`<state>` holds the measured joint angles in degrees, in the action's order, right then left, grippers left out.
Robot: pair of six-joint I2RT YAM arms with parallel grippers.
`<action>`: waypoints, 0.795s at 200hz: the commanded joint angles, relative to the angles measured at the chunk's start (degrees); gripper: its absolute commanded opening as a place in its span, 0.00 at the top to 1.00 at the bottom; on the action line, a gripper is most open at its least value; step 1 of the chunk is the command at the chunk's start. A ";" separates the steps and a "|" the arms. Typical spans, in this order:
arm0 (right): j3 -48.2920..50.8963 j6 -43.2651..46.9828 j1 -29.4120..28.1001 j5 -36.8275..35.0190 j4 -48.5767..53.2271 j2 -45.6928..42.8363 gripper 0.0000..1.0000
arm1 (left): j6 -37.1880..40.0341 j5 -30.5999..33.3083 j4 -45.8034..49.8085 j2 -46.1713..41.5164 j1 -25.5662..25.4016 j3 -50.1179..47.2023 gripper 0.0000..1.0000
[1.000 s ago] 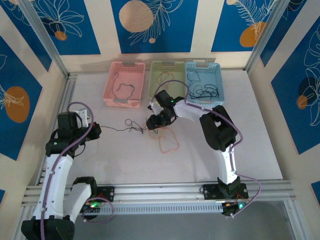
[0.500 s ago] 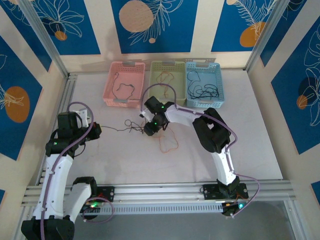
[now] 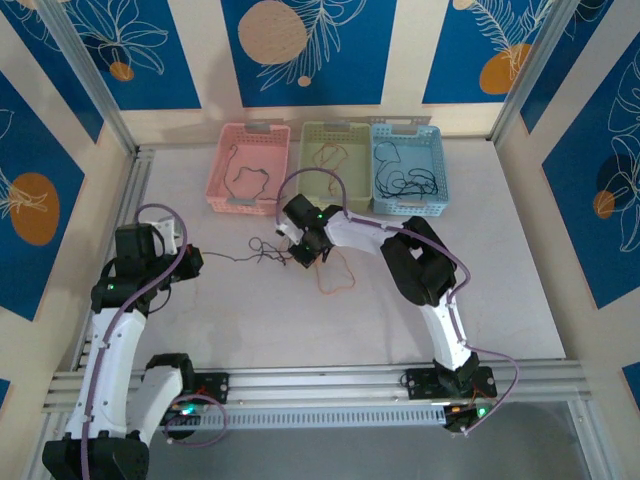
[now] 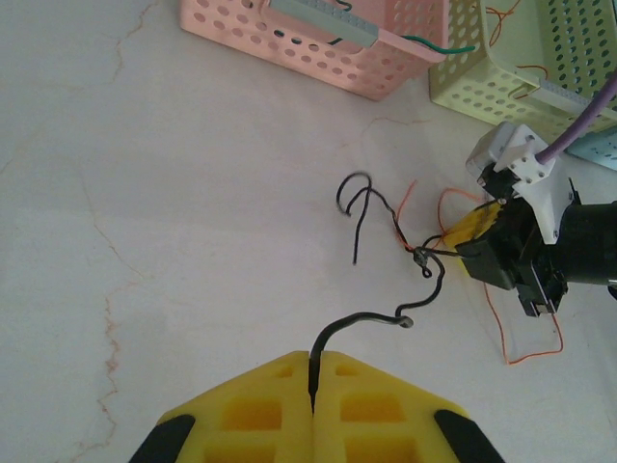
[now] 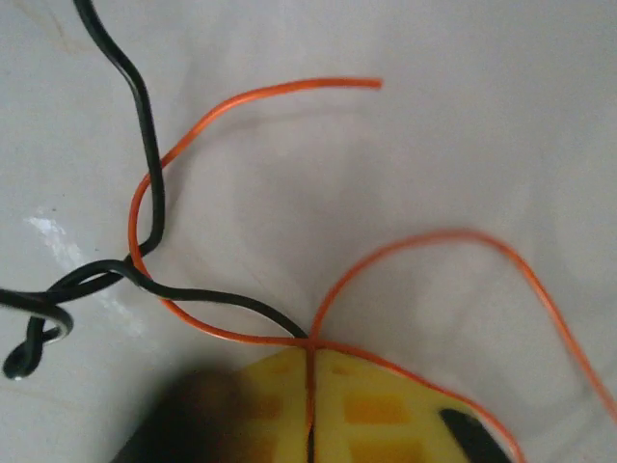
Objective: Untangle the cables
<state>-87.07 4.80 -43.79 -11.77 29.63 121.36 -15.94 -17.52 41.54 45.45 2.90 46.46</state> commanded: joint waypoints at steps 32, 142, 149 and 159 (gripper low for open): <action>6.03 -6.84 6.23 11.31 -4.14 -6.99 1.00 | 0.68 -0.85 -0.14 -0.53 0.71 1.09 1.00; 23.08 -32.46 32.11 43.12 -21.84 -15.10 1.00 | 0.71 -0.48 -0.05 -0.58 0.71 1.09 1.00; 23.14 -32.49 32.56 42.79 -21.41 -15.17 1.00 | 0.66 -0.50 -0.05 -0.62 0.71 1.11 1.00; 23.38 -32.72 33.05 41.86 -21.01 -15.44 1.00 | 0.68 -0.50 -0.08 -0.58 0.71 1.18 1.00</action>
<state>-64.34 -24.16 -11.22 26.87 10.41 107.42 -15.94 -18.83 41.39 45.45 3.14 46.46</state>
